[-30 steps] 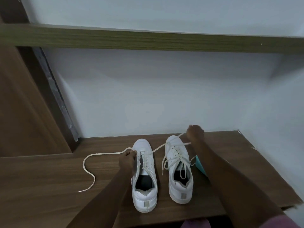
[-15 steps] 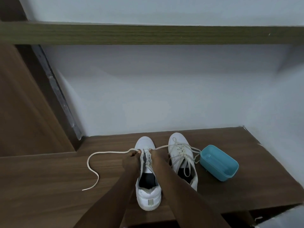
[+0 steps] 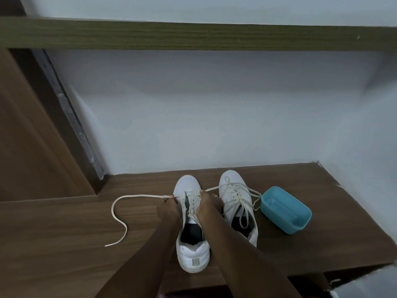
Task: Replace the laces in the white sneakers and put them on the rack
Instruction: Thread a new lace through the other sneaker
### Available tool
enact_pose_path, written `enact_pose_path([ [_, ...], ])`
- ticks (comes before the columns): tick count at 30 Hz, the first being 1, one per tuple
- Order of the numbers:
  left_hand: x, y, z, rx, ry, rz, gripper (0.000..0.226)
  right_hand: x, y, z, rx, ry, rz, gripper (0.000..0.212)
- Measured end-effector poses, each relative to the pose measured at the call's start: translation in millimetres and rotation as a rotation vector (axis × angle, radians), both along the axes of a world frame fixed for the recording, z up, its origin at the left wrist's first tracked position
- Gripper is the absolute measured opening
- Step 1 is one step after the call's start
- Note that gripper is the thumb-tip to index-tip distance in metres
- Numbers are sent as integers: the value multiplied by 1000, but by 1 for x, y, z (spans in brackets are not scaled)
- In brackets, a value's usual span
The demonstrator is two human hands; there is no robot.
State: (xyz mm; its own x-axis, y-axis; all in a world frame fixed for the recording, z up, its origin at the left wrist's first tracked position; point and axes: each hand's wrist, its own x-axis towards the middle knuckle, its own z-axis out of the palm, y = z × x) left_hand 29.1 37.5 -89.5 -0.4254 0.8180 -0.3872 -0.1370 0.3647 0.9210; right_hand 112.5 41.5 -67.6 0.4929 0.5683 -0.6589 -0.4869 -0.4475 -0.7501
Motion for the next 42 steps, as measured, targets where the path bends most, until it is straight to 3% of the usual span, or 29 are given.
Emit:
enact_pose_path([
  [5,-2,0,4,47,13,-15,14,2,-4,8,68,-50,32,9],
  [7,-6,3,15,46,-7,40,22,5,-2,13,96,-29,39,18],
  [11,-15,17,33,103,-295,153,30,8,9,24,162,-53,28,22],
  [16,-8,20,69,241,-382,163,26,13,11,69,246,-117,76,30],
  [18,-4,17,90,302,-355,174,23,17,13,85,299,-87,90,33],
  [24,-7,14,161,359,-33,202,22,27,15,148,443,-155,141,29],
  [29,0,9,231,457,132,169,23,28,16,221,556,-162,217,8],
  [31,5,6,251,488,204,146,24,25,12,249,571,-180,249,13],
  [37,20,-4,308,556,259,92,29,21,-6,320,641,-43,283,11],
  [42,29,-3,349,638,281,65,39,23,-13,381,721,-39,317,14],
])
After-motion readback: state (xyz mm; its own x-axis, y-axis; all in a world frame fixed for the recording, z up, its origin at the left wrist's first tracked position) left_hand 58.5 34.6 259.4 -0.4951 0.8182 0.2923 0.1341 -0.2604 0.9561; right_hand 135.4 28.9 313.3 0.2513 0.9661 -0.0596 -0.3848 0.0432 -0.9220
